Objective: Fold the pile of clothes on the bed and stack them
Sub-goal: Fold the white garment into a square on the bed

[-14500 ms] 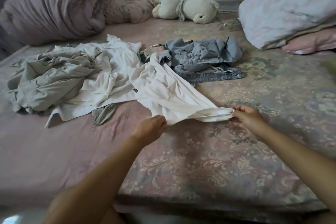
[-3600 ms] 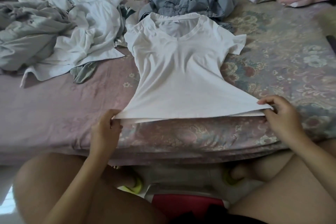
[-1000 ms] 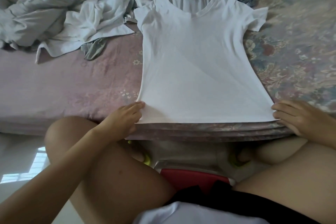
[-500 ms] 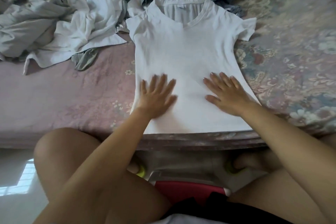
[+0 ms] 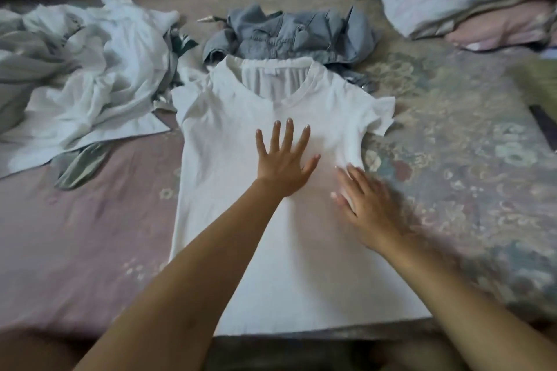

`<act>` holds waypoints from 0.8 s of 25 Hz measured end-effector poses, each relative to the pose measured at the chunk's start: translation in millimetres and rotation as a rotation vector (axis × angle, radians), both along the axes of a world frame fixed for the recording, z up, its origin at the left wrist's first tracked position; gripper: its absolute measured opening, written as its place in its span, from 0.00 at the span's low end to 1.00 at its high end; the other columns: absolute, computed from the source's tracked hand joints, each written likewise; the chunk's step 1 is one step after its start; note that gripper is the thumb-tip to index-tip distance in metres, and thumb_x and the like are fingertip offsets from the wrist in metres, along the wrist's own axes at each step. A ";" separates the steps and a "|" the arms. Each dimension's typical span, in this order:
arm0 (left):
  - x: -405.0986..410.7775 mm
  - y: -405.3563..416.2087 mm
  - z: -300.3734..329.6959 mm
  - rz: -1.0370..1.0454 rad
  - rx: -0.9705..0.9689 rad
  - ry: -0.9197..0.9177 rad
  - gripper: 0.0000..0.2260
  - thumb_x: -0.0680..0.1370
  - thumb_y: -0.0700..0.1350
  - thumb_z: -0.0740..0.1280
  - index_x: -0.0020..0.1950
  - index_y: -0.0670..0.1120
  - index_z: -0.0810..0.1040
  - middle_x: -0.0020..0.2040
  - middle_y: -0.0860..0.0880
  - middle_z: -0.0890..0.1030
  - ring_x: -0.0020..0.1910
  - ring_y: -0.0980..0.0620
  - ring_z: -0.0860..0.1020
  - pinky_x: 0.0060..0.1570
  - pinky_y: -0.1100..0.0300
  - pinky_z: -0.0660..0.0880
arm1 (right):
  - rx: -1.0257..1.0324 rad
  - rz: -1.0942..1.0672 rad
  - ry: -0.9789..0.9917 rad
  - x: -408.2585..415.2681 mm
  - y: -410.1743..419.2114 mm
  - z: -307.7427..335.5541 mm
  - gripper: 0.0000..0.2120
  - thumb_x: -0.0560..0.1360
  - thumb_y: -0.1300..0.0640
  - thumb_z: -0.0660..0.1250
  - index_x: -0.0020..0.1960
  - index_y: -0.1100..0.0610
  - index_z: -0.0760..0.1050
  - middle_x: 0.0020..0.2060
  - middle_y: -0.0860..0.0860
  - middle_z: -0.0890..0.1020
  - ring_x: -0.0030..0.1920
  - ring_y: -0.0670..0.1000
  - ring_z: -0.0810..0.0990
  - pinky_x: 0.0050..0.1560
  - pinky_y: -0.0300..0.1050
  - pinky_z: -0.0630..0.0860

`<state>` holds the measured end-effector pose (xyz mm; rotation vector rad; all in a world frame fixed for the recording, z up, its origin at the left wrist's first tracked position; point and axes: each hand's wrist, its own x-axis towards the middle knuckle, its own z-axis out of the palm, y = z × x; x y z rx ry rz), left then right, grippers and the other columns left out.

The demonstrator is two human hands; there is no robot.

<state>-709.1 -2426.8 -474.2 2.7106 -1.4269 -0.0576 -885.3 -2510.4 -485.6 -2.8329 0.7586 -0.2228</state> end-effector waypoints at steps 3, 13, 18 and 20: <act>4.9 -35.0 -26.1 0.014 -0.019 0.097 0.28 0.80 0.61 0.43 0.78 0.53 0.47 0.79 0.46 0.46 0.77 0.46 0.44 0.72 0.40 0.40 | 0.123 -0.244 -0.204 29.3 -89.7 11.8 0.22 0.79 0.52 0.56 0.68 0.63 0.70 0.64 0.64 0.73 0.65 0.63 0.71 0.65 0.56 0.67; 4.5 -38.8 -53.0 0.048 -0.159 -0.025 0.29 0.76 0.61 0.47 0.76 0.53 0.60 0.77 0.44 0.59 0.76 0.43 0.56 0.70 0.40 0.45 | 0.641 -0.748 -0.164 118.5 -211.7 32.6 0.23 0.73 0.50 0.69 0.61 0.64 0.74 0.56 0.52 0.78 0.58 0.55 0.78 0.48 0.42 0.71; 4.0 -38.7 -46.2 0.068 -0.123 0.029 0.32 0.74 0.62 0.41 0.77 0.55 0.53 0.78 0.46 0.51 0.77 0.46 0.48 0.71 0.42 0.39 | 0.564 -0.916 -0.643 118.6 -212.5 34.1 0.14 0.78 0.61 0.59 0.63 0.62 0.68 0.59 0.57 0.76 0.55 0.55 0.76 0.49 0.41 0.68; 3.7 -39.0 -46.1 0.068 -0.105 0.020 0.32 0.74 0.62 0.40 0.77 0.55 0.52 0.79 0.46 0.51 0.77 0.46 0.47 0.71 0.42 0.39 | 0.634 -0.905 -0.686 114.8 -217.2 33.6 0.13 0.75 0.64 0.63 0.60 0.60 0.68 0.56 0.54 0.75 0.50 0.52 0.74 0.46 0.40 0.68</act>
